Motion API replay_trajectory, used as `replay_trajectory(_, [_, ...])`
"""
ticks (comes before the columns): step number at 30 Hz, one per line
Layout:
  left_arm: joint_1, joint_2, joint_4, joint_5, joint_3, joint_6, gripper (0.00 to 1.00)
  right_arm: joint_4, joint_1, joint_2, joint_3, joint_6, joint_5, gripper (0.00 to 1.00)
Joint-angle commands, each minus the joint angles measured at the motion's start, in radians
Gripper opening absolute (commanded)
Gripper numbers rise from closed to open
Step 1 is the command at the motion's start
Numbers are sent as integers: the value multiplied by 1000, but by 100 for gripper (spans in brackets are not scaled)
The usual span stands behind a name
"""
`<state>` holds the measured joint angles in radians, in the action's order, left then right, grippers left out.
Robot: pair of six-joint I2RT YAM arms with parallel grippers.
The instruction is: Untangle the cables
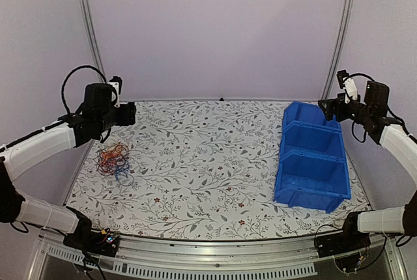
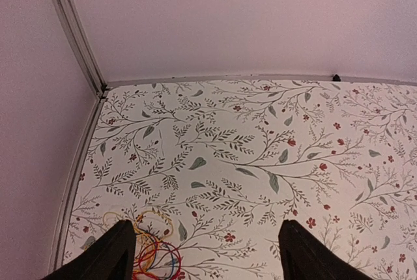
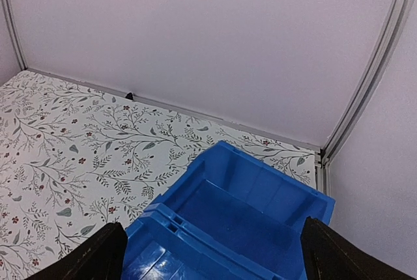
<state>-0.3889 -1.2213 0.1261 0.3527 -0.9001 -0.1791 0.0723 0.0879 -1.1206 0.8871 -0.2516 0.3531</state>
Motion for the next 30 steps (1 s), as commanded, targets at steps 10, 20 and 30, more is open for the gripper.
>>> replay_trajectory(10, [144, -126, 184, 131, 10, -188, 97, 37, -232, -59, -17, -173, 289, 95])
replay_trajectory(20, [309, -200, 198, 11, 66, -270, 100, 58, -472, -134, -63, -307, 360, 91])
replay_trajectory(30, [296, -355, 206, -116, 42, -289, 96, 72, -496, -117, -76, -379, 345, 90])
